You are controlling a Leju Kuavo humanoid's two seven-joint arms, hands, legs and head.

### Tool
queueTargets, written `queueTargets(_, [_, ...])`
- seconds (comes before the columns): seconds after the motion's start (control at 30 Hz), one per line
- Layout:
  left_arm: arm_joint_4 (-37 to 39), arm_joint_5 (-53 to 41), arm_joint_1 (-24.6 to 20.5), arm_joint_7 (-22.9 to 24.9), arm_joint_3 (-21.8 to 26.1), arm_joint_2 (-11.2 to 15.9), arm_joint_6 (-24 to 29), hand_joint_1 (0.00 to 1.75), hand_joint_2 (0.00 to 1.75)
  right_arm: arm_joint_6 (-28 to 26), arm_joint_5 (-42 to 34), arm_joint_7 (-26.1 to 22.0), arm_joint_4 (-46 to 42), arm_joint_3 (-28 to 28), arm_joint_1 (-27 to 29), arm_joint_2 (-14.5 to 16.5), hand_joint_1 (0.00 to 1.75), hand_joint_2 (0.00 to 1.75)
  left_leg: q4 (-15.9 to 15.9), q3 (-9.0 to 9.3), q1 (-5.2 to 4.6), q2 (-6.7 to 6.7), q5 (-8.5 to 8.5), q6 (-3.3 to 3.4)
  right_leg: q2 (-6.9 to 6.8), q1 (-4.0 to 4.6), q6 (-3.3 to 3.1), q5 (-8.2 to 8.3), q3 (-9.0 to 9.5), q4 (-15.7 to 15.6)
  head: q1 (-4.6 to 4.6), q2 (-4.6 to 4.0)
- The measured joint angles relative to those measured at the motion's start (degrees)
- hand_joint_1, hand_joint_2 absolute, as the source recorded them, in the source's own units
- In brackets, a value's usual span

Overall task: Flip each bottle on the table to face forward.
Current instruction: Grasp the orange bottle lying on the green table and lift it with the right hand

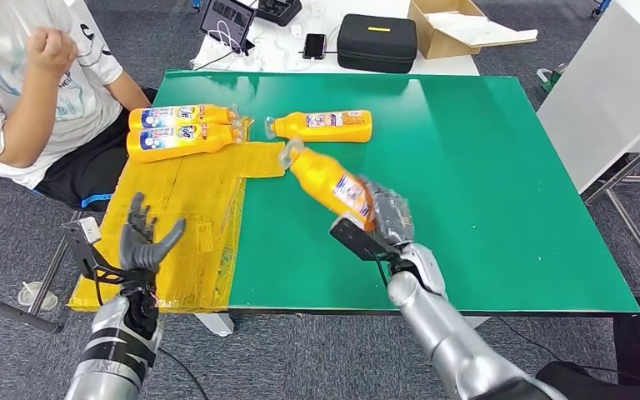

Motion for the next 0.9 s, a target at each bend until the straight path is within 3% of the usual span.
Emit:
queueTargets(0.07, [-1.3, 3.1, 1.1, 2.2, -1.6, -0.7, -3.7, 0.00, 1.75, -5.4, 0.2, -3.9, -6.1, -2.5, 3.7, 1.1, 1.75, 1.75, 0.0, -0.10, 0.00, -0.05, -0.03, -0.01, 0.00, -0.01, -0.01, -0.02, -0.09, 0.0, 0.00, 0.00])
queueTargets(0.13, [-2.3, 5.6, 1.7, 3.7, -3.4, -1.1, -6.0, 0.00, 1.75, -7.1, 0.2, -7.0, -10.5, -4.9, 6.7, 2.1, 1.75, 1.75, 0.0, -0.18, 0.00, -0.07, -0.06, -0.01, 0.01, -0.01, 0.00, -0.02, -0.17, 0.0, 0.00, 0.00])
queueTargets(0.4, [-6.1, 16.9, 4.0, 9.2, -12.2, -1.3, -16.9, 0.00, 1.75, -5.4, -4.2, -17.7, -16.1, -10.5, 13.3, 5.6, 1.75, 1.75, 0.0, -0.24, -0.01, -0.05, -0.07, 0.01, 0.01, -0.02, 0.00, -0.02, -0.24, 0.0, 0.00, 0.00])
queueTargets(0.6, [-7.7, 21.3, 4.9, 9.7, -17.9, -1.1, -20.7, 0.00, 1.75, 0.1, -6.5, -19.2, -13.5, -8.8, 15.1, 8.0, 1.75, 1.75, 0.0, -0.26, 0.01, -0.05, -0.07, 0.00, 0.01, 0.00, -0.01, -0.02, -0.27, 0.0, 0.01, 0.00])
queueTargets(0.9, [-9.3, 22.2, 5.4, 9.7, -22.6, -0.3, -22.2, 0.00, 1.75, 5.3, -7.7, -19.3, -6.7, -5.0, 14.7, 10.5, 1.75, 1.75, 0.0, -0.31, 0.00, -0.05, -0.06, 0.00, 0.01, -0.01, -0.01, -0.03, -0.30, 0.0, 0.01, 0.00])
